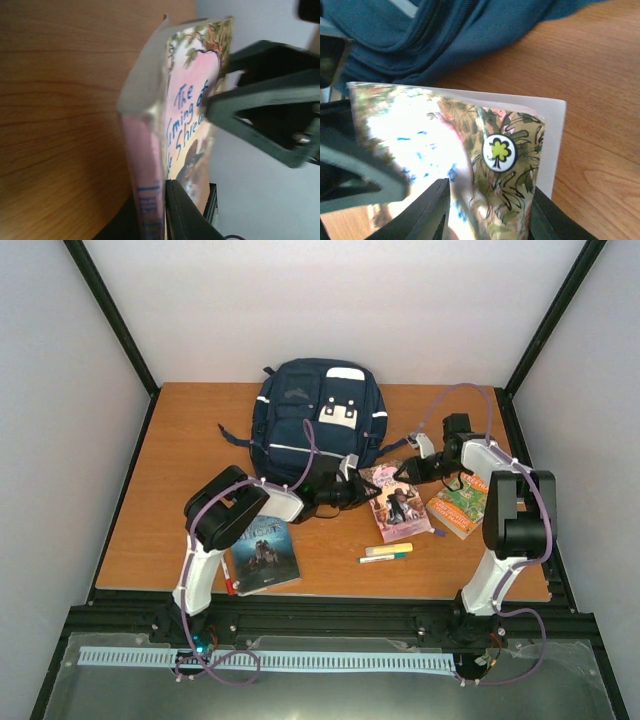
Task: Pack the student bag
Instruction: Pick up the book from the center of the board.
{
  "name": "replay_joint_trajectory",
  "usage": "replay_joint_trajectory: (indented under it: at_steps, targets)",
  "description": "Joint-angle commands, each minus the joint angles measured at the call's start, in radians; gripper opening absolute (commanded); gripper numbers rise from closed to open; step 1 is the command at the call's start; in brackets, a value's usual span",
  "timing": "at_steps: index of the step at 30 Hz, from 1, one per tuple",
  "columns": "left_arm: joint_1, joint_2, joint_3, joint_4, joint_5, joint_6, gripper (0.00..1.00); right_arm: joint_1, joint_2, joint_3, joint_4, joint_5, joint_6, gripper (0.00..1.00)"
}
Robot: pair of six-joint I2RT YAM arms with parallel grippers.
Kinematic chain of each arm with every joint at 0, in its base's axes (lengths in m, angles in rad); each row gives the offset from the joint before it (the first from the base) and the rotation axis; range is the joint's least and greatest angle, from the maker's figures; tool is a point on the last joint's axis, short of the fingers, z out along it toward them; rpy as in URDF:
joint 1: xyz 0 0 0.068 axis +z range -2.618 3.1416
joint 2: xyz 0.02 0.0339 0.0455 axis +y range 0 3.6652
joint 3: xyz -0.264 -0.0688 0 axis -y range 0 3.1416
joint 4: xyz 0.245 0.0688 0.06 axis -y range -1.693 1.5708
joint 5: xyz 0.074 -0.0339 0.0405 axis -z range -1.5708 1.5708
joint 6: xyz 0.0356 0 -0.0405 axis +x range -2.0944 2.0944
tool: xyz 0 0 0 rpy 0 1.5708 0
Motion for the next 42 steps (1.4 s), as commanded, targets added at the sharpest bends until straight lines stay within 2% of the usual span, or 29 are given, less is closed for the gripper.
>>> replay_joint_trajectory:
  at_steps: [1,3,6,8,11,15,17,18,19,24,30,37,42]
  targets:
    - [0.009,-0.101,0.005,0.113,-0.021,0.073,0.05,0.012,-0.004,0.004,-0.005,0.028,0.012,0.41]
    - [0.038,-0.148,-0.002,0.077,-0.016,0.116,0.01,0.004,-0.035,0.004,0.011,0.07,0.024,0.47]
    - [0.1,-0.228,-0.006,-0.007,0.013,0.203,0.01,-0.013,-0.08,0.007,0.026,0.15,0.04,0.52]
    - [0.135,-0.285,0.0,-0.092,0.036,0.261,0.01,-0.037,-0.102,0.012,0.022,0.152,0.036,0.53]
    - [0.169,-0.384,0.016,-0.269,0.047,0.358,0.01,-0.097,-0.147,0.021,-0.006,0.033,-0.01,0.56]
    - [0.173,-0.504,0.075,-0.527,0.044,0.512,0.01,-0.129,-0.256,0.03,-0.054,-0.096,-0.155,0.67]
    - [0.173,-0.554,0.102,-0.633,0.084,0.586,0.01,-0.129,-0.336,0.025,-0.074,-0.145,-0.21,0.82]
    - [0.173,-0.576,0.118,-0.687,0.114,0.629,0.01,-0.13,-0.372,0.021,-0.078,-0.173,-0.22,0.95]
    - [0.173,-0.596,0.132,-0.737,0.147,0.676,0.01,-0.13,-0.405,0.016,-0.077,-0.206,-0.222,0.99]
    - [0.173,-0.7,0.146,-0.892,0.29,0.866,0.01,-0.128,-0.536,-0.049,-0.011,-0.446,-0.165,1.0]
    - [0.173,-0.76,0.143,-0.932,0.462,0.934,0.01,-0.081,-0.539,-0.052,-0.058,-0.651,-0.153,1.0]
    - [0.173,-0.762,0.156,-0.941,0.603,0.97,0.01,0.063,-0.53,-0.05,-0.062,-0.654,-0.152,1.0]
    - [0.173,-0.76,0.157,-0.949,0.537,0.982,0.01,0.132,-0.494,-0.011,-0.153,-0.735,-0.211,1.0]
